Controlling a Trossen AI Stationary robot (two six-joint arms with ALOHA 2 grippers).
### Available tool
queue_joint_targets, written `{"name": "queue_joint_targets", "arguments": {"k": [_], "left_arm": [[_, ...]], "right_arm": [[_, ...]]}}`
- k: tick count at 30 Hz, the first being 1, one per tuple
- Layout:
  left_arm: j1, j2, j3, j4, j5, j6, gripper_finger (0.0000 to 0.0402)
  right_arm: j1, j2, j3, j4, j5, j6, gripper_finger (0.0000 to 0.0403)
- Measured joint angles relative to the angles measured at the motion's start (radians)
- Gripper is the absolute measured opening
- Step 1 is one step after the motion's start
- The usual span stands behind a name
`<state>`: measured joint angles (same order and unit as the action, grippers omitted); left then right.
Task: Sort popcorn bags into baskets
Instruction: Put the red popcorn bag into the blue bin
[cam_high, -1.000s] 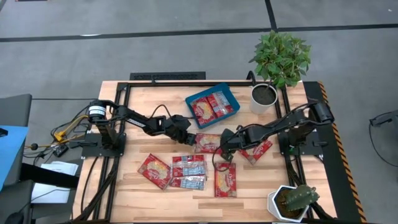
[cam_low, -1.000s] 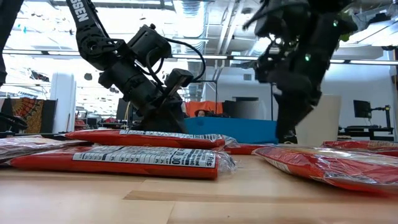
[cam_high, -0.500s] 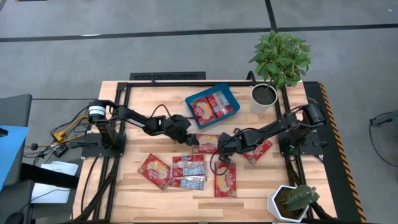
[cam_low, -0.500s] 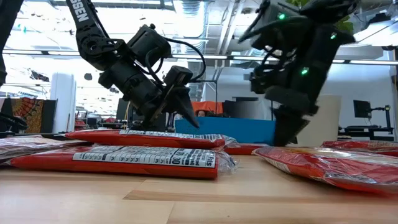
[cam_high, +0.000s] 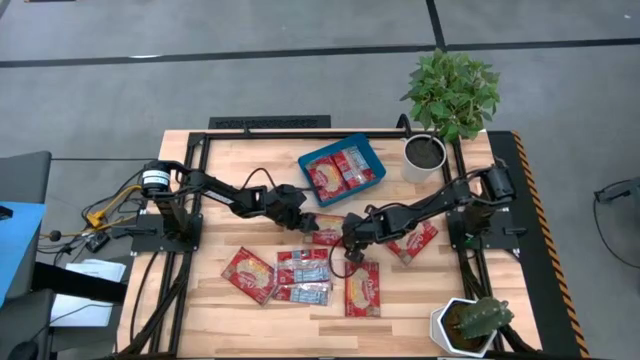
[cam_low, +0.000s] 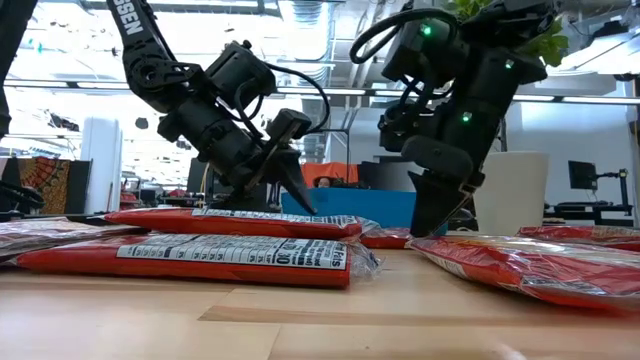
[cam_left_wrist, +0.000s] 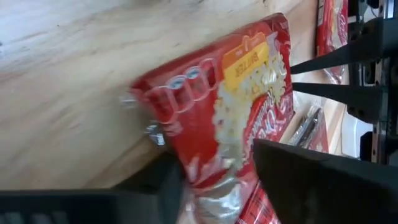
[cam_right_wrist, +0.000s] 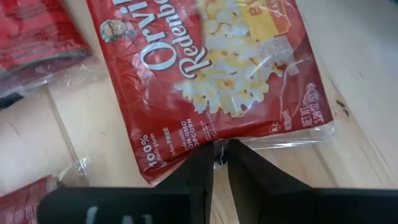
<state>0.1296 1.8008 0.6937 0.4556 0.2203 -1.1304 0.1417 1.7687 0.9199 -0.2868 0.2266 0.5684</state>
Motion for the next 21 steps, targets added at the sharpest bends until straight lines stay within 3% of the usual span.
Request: {"name": "queue_joint_targets", "arguments": {"k": [3,5,13,21], "left_arm": [[0.000,0.000,0.000,0.000,0.000,0.025,0.0049],[-0.001,0.000,0.000,-0.001,0.000,0.040,0.0016],[0.000,-0.044,-0.007,-0.022,0.149,0.028,0.0006],[0.000,-0.204,-0.005,-0.052,0.253,-0.009,0.0002]], "right_arm": [[0.000,-0.033,0.004,-0.019,0.000,-0.001,0.0069],[0.000,-0.064,0.005,-0.031,0.008,0.004,0.0069],[-0.001,-0.267,0.008,-0.172,0.017,0.018,0.0069],[0.001,-0.477,0.008,-0.326,0.144,0.034,0.0069]]}}
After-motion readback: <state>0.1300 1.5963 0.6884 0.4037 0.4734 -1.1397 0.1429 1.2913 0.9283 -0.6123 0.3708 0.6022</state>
